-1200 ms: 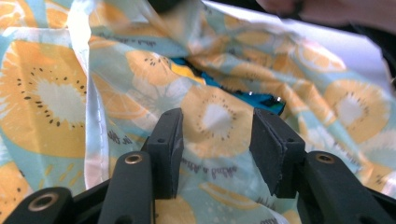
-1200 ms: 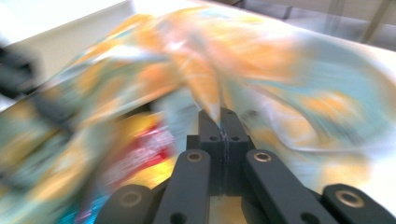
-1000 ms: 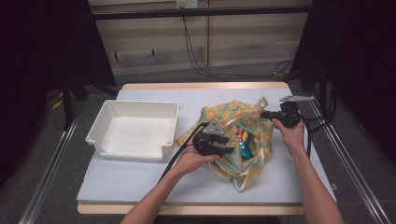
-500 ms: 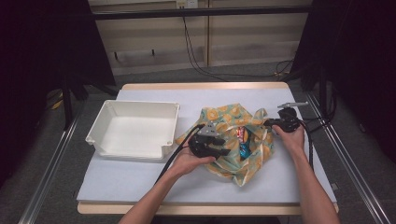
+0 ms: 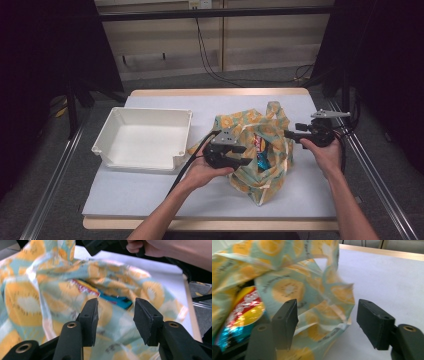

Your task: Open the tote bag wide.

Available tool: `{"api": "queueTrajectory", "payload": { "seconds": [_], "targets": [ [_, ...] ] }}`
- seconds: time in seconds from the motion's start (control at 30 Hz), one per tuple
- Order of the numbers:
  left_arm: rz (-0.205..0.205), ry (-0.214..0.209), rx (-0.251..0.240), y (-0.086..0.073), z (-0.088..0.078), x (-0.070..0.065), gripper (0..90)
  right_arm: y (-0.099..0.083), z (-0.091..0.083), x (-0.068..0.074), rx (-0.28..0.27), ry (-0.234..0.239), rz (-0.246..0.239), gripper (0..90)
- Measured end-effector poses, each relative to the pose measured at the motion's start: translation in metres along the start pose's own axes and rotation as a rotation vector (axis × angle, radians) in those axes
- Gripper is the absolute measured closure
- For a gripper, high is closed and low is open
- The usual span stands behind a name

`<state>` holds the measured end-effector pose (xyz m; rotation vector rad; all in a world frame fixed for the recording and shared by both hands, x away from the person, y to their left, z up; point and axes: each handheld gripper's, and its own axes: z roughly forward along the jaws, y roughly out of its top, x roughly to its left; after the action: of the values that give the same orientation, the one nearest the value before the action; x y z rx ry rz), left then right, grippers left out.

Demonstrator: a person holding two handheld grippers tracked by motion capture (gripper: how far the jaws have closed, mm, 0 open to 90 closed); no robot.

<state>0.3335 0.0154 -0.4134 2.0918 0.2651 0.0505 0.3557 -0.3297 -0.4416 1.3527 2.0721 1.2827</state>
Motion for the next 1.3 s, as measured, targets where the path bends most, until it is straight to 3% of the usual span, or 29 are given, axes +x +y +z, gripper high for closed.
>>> {"api": "queueTrajectory", "payload": {
  "seconds": [0.2, 0.27, 0.3, 0.43, 0.57, 0.7, 0.9, 1.07, 1.3],
  "targets": [
    [0.035, -0.039, -0.013, 0.023, 0.010, -0.007, 62.9, -0.006, -0.025, 0.018, -0.027, 0.035, -0.019, 30.8],
    [0.050, -0.046, 0.009, 0.030, 0.020, -0.008, 66.6, -0.009, -0.030, 0.025, -0.034, 0.051, -0.029, 34.8],
    [0.067, -0.058, 0.044, 0.036, 0.031, -0.008, 67.6, -0.013, -0.033, 0.032, -0.023, 0.062, -0.044, 35.7],
    [0.087, -0.051, 0.085, 0.039, 0.050, -0.006, 67.2, -0.017, -0.037, 0.039, -0.008, 0.068, -0.058, 37.8],
    [0.135, -0.020, 0.162, 0.035, 0.072, -0.003, 64.8, -0.027, -0.039, 0.039, 0.011, 0.060, -0.058, 37.8],
    [0.151, 0.008, 0.217, 0.024, 0.084, -0.002, 62.3, -0.029, -0.041, 0.036, 0.009, 0.058, -0.048, 37.3],
    [0.192, 0.003, 0.251, 0.009, 0.087, -0.005, 47.1, -0.030, -0.041, 0.037, 0.008, 0.060, -0.054, 36.3],
    [0.269, 0.023, 0.298, 0.003, 0.091, -0.011, 41.4, -0.030, -0.039, 0.039, 0.011, 0.066, -0.057, 35.2],
    [0.317, 0.043, 0.318, -0.003, 0.096, -0.013, 36.5, -0.030, -0.035, 0.043, 0.021, 0.079, -0.073, 33.7]
  ]
}}
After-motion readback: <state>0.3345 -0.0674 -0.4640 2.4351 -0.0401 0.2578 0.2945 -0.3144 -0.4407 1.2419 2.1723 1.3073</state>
